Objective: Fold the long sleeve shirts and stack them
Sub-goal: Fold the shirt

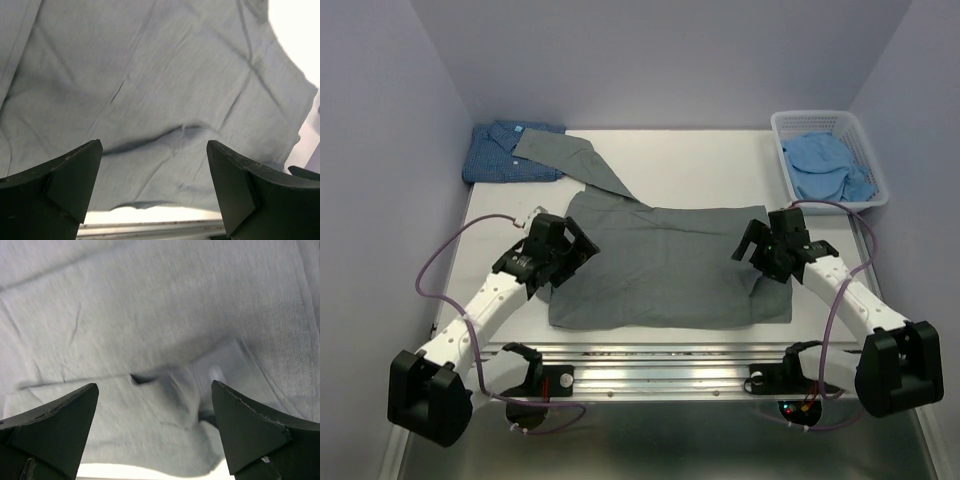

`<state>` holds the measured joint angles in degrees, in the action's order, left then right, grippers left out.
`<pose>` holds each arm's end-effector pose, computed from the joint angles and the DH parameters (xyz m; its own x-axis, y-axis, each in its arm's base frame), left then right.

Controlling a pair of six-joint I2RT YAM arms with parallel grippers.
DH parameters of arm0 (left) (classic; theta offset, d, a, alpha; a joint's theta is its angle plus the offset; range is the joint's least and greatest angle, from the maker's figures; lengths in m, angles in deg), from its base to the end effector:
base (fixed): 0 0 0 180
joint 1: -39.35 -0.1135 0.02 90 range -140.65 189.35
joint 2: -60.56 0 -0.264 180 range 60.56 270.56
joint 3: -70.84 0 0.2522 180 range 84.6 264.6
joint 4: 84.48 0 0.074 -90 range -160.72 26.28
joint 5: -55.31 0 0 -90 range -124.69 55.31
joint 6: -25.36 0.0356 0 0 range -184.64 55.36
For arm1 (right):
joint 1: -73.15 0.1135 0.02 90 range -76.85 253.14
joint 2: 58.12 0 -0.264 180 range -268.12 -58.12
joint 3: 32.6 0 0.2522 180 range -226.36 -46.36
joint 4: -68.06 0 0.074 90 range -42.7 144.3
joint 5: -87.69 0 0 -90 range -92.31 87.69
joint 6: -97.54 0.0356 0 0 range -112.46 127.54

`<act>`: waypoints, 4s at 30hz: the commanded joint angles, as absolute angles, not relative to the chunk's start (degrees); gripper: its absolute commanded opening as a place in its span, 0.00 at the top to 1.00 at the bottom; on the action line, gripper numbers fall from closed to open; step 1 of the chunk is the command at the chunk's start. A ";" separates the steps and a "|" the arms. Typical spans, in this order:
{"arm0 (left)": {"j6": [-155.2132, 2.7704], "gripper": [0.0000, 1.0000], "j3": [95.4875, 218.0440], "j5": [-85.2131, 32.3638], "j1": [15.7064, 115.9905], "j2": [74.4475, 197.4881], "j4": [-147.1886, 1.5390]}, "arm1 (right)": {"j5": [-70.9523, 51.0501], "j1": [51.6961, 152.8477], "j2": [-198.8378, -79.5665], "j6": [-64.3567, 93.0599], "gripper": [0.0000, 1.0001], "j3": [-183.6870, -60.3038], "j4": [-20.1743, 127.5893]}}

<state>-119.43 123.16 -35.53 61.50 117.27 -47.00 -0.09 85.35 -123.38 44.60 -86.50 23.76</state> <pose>0.1930 -0.0780 0.2417 -0.6562 -0.6149 -0.4373 -0.2936 0.7419 -0.6028 0.2139 0.0448 0.2131 -0.7584 0.4521 -0.4694 0.3349 0.8882 0.3144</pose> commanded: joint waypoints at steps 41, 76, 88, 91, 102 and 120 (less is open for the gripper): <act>-87.49 0.01 195.33 -38.91 45.59 189.58 -49.71 | 22.65 81.58 -164.37 29.51 0.00 -129.59 26.00; -94.53 1.00 186.29 -23.61 45.06 174.30 -61.32 | 21.24 80.53 -180.63 32.06 0.00 -138.46 24.51; -94.88 1.00 183.91 -26.25 45.06 170.43 -59.21 | 20.98 80.53 -177.31 36.10 0.44 -131.54 25.48; -95.14 1.00 183.65 -26.77 45.06 169.55 -59.21 | 21.86 80.53 -175.11 36.80 0.41 -129.07 24.34; -96.19 1.00 182.24 -26.34 45.06 168.40 -60.00 | 22.04 80.53 -172.64 36.63 0.92 -125.11 28.55; -93.12 1.00 207.55 -27.31 44.45 179.74 -52.36 | 16.60 80.53 -179.15 17.03 0.99 -146.20 41.47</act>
